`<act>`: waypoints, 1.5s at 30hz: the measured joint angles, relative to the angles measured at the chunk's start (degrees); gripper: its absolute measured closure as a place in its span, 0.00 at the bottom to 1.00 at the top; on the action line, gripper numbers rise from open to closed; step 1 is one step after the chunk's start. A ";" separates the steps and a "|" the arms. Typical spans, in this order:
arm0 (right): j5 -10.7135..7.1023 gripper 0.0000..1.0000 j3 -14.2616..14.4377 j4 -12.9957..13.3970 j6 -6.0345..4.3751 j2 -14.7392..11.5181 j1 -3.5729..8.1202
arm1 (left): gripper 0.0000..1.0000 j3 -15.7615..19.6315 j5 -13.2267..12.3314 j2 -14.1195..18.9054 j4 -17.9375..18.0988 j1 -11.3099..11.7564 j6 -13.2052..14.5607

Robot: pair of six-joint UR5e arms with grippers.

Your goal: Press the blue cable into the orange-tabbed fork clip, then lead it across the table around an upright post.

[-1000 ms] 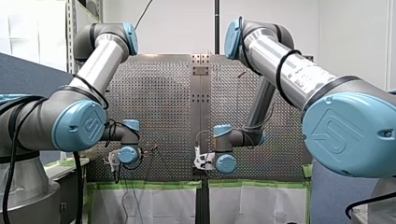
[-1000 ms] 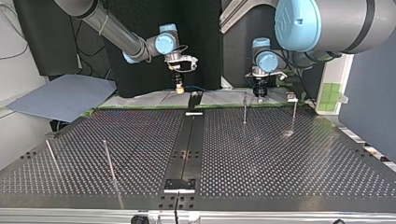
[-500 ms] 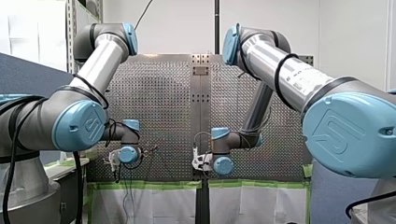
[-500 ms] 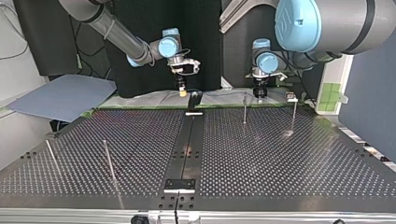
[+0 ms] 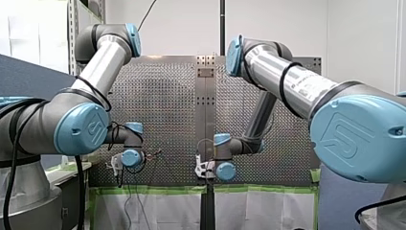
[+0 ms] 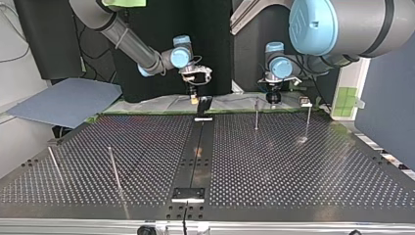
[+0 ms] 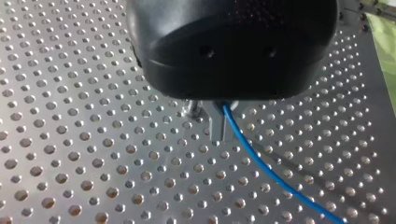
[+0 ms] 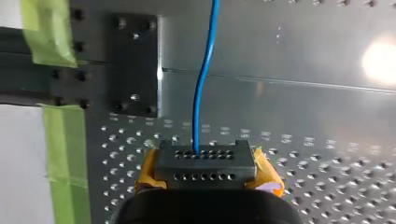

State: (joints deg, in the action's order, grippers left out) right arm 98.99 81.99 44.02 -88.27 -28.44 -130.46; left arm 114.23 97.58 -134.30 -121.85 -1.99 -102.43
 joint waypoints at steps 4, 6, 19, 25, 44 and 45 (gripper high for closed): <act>0.00 1.00 -1.62 -0.38 0.02 1.77 -0.31 | 1.00 0.00 0.47 -0.01 -0.32 0.17 0.00; -0.03 1.00 -2.20 -0.48 -0.01 2.63 -0.38 | 1.00 0.00 0.56 0.01 -0.38 0.19 0.02; 0.17 1.00 -4.83 -1.51 -0.94 4.20 0.63 | 1.00 -1.97 -0.83 -3.05 -1.96 0.26 1.55; 0.36 1.00 -5.65 -2.11 -0.88 4.19 0.82 | 1.00 -4.98 -1.09 -3.85 -4.81 0.27 2.35; 4.26 1.00 -11.26 -6.88 -3.99 3.96 2.19 | 1.00 -8.83 -0.98 -3.75 -10.42 2.06 1.24; 4.45 1.00 -11.37 -6.92 -4.40 3.93 2.38 | 1.00 -8.83 -1.03 -3.74 -10.42 2.15 1.19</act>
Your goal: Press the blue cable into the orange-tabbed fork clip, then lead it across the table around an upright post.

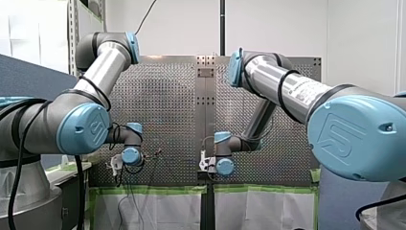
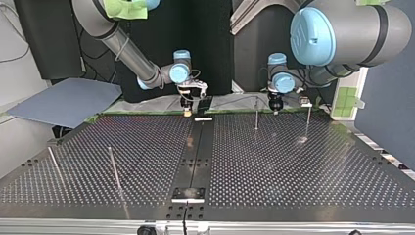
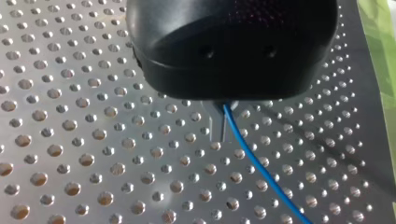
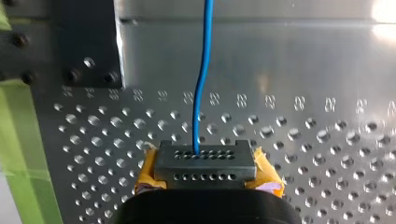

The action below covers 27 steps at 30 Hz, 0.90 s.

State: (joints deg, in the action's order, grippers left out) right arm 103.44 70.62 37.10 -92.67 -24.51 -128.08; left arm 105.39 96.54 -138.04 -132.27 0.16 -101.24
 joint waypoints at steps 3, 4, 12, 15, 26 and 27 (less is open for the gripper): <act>0.43 1.00 -0.24 -0.05 -0.85 -0.09 0.76 | 1.00 0.00 -0.45 0.01 0.06 0.27 -0.19; 0.49 1.00 -0.31 -0.03 -1.01 -0.11 0.99 | 1.00 0.00 -0.67 0.01 0.09 0.36 -0.28; 0.26 1.00 -1.53 -0.06 -1.98 -0.26 2.80 | 1.00 -0.50 -4.13 0.01 1.15 1.20 -2.58; -0.44 1.00 -1.96 -0.08 -1.75 -0.28 3.04 | 1.00 -0.66 -5.45 0.01 2.11 1.52 -3.84; -0.54 1.00 -2.25 -0.10 -2.64 -0.34 3.89 | 1.00 -0.73 -10.63 0.66 4.10 3.62 -9.00; -0.52 1.00 -2.28 -0.08 -2.69 -0.35 3.96 | 1.00 -0.73 -11.05 0.95 3.92 3.67 -9.40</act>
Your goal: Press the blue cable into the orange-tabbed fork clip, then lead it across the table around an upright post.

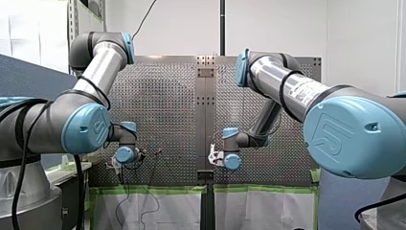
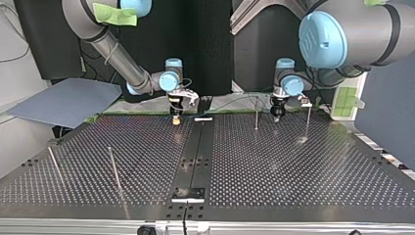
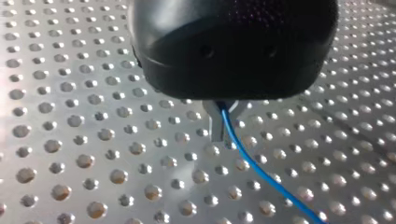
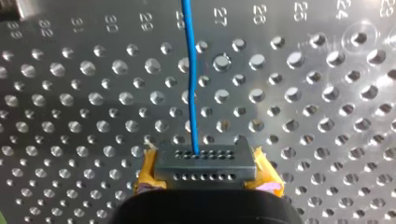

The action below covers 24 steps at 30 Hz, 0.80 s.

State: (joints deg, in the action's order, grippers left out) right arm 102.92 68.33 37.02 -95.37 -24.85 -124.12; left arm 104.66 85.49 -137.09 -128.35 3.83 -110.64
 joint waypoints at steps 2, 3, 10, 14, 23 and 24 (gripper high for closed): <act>-0.05 1.00 -0.07 0.06 -0.11 0.00 0.10 | 1.00 0.00 -0.97 0.69 -0.63 -0.03 -0.46; -0.04 1.00 -0.10 0.08 -0.19 0.00 0.14 | 1.00 0.00 -1.37 0.92 -0.97 -0.06 -0.43; 0.80 1.00 -0.18 0.01 -1.75 -0.02 0.83 | 1.00 0.00 -4.48 1.40 -1.86 0.01 -0.71; 1.61 1.00 -0.20 0.00 -2.30 -0.03 1.20 | 1.00 0.00 -5.04 1.38 -1.45 -0.06 -1.68; -0.67 1.00 -0.18 -0.14 -0.64 0.00 0.89 | 0.66 0.00 -2.85 1.36 -1.98 -0.20 0.49; -1.05 1.00 -0.18 -0.17 -0.32 0.01 0.80 | 0.66 0.02 -2.45 1.36 -2.30 -0.21 0.90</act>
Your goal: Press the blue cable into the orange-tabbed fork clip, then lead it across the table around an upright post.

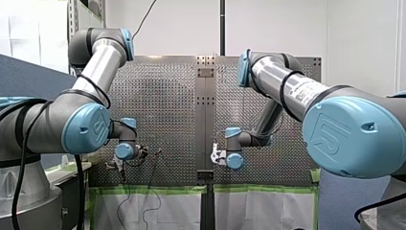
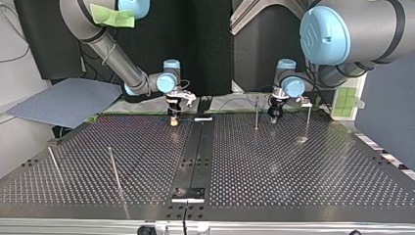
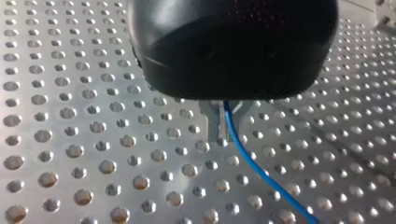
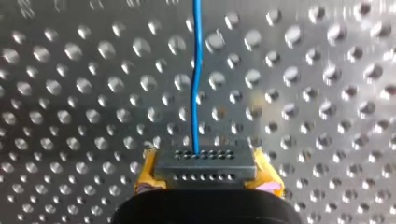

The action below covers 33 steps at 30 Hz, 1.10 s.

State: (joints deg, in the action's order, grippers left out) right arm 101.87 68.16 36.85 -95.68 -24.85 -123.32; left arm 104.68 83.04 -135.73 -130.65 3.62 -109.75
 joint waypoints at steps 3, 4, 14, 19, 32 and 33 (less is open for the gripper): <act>-1.34 1.00 0.00 -0.14 0.84 0.00 -0.33 | 0.58 0.01 1.42 0.00 -1.30 0.06 1.43; -1.65 1.00 0.00 -0.19 0.98 0.00 -0.43 | 0.52 0.01 1.86 0.00 -1.70 0.10 1.87; -2.52 1.00 0.01 -1.26 1.69 0.00 -1.37 | 0.00 0.25 2.31 0.05 -6.66 0.03 6.84; -2.53 1.00 0.01 -1.40 1.69 -0.01 -1.54 | 0.00 1.46 0.26 0.07 -8.94 0.13 9.15; -2.54 1.00 0.00 -1.66 1.74 0.00 -1.88 | 0.00 8.38 -5.58 4.65 -8.45 2.04 15.53; -2.54 1.00 -0.01 -1.70 1.75 0.00 -1.90 | 0.00 8.85 -6.01 5.10 -8.35 2.10 15.43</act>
State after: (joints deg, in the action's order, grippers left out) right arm 99.33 68.15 35.15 -93.93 -24.85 -125.22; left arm 113.53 77.03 -130.63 -138.99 5.71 -94.32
